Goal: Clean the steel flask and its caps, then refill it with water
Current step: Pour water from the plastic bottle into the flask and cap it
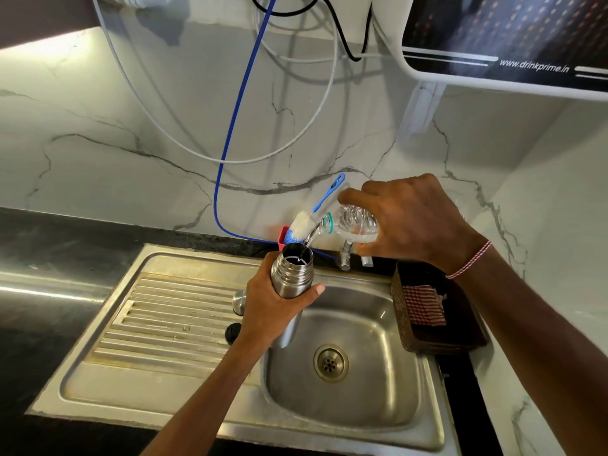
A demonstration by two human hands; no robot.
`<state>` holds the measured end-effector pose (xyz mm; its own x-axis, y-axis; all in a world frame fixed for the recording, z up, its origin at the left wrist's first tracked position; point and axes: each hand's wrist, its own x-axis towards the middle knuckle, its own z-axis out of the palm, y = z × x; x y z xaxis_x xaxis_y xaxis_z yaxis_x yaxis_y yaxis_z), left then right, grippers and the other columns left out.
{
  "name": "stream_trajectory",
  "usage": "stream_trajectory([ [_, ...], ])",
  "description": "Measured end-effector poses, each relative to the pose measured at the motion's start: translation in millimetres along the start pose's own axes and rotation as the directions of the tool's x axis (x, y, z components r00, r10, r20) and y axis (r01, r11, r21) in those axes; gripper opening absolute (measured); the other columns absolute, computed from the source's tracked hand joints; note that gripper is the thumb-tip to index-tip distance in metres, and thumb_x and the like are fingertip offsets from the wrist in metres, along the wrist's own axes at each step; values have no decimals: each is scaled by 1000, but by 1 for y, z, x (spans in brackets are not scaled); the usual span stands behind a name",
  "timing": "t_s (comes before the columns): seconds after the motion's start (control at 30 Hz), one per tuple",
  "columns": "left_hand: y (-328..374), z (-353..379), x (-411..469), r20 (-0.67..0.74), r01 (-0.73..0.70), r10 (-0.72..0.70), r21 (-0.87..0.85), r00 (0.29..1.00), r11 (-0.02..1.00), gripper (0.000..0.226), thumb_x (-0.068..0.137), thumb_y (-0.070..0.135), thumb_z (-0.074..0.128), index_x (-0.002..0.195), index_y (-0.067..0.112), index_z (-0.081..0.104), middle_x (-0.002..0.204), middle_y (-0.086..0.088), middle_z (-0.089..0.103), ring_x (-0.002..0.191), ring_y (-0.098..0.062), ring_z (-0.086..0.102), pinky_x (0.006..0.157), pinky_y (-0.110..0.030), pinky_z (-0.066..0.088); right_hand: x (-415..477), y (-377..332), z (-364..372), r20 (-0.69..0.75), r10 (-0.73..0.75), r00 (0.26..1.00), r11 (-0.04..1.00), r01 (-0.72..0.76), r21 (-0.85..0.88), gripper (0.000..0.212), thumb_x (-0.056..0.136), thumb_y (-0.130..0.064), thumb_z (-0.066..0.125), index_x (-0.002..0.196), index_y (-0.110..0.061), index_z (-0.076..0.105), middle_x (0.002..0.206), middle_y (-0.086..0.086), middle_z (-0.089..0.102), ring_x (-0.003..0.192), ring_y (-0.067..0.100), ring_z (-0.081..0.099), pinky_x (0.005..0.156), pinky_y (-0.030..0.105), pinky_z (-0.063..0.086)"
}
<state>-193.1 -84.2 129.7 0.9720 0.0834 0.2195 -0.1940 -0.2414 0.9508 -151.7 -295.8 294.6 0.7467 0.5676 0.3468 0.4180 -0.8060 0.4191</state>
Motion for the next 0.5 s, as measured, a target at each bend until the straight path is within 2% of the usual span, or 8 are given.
stream_trajectory([
  [0.33,0,2,2,-6,0,0,14,1000,1000,69,62,39,95,121,26,60,103,16,71,94,1,68,76,-11,53,1,2,1,-4,-19,1000,1000,19,22,68,66,-64,70,126,-34,59,93,-6,71,72,26,67,59,32,44],
  [0.5,0,2,3,-7,0,0,9,1000,1000,70,61,40,95,120,27,60,103,14,72,93,0,69,76,-12,54,1,2,0,-4,-24,1000,1000,24,14,69,65,-64,73,126,-33,61,94,-6,71,71,25,67,58,30,38],
])
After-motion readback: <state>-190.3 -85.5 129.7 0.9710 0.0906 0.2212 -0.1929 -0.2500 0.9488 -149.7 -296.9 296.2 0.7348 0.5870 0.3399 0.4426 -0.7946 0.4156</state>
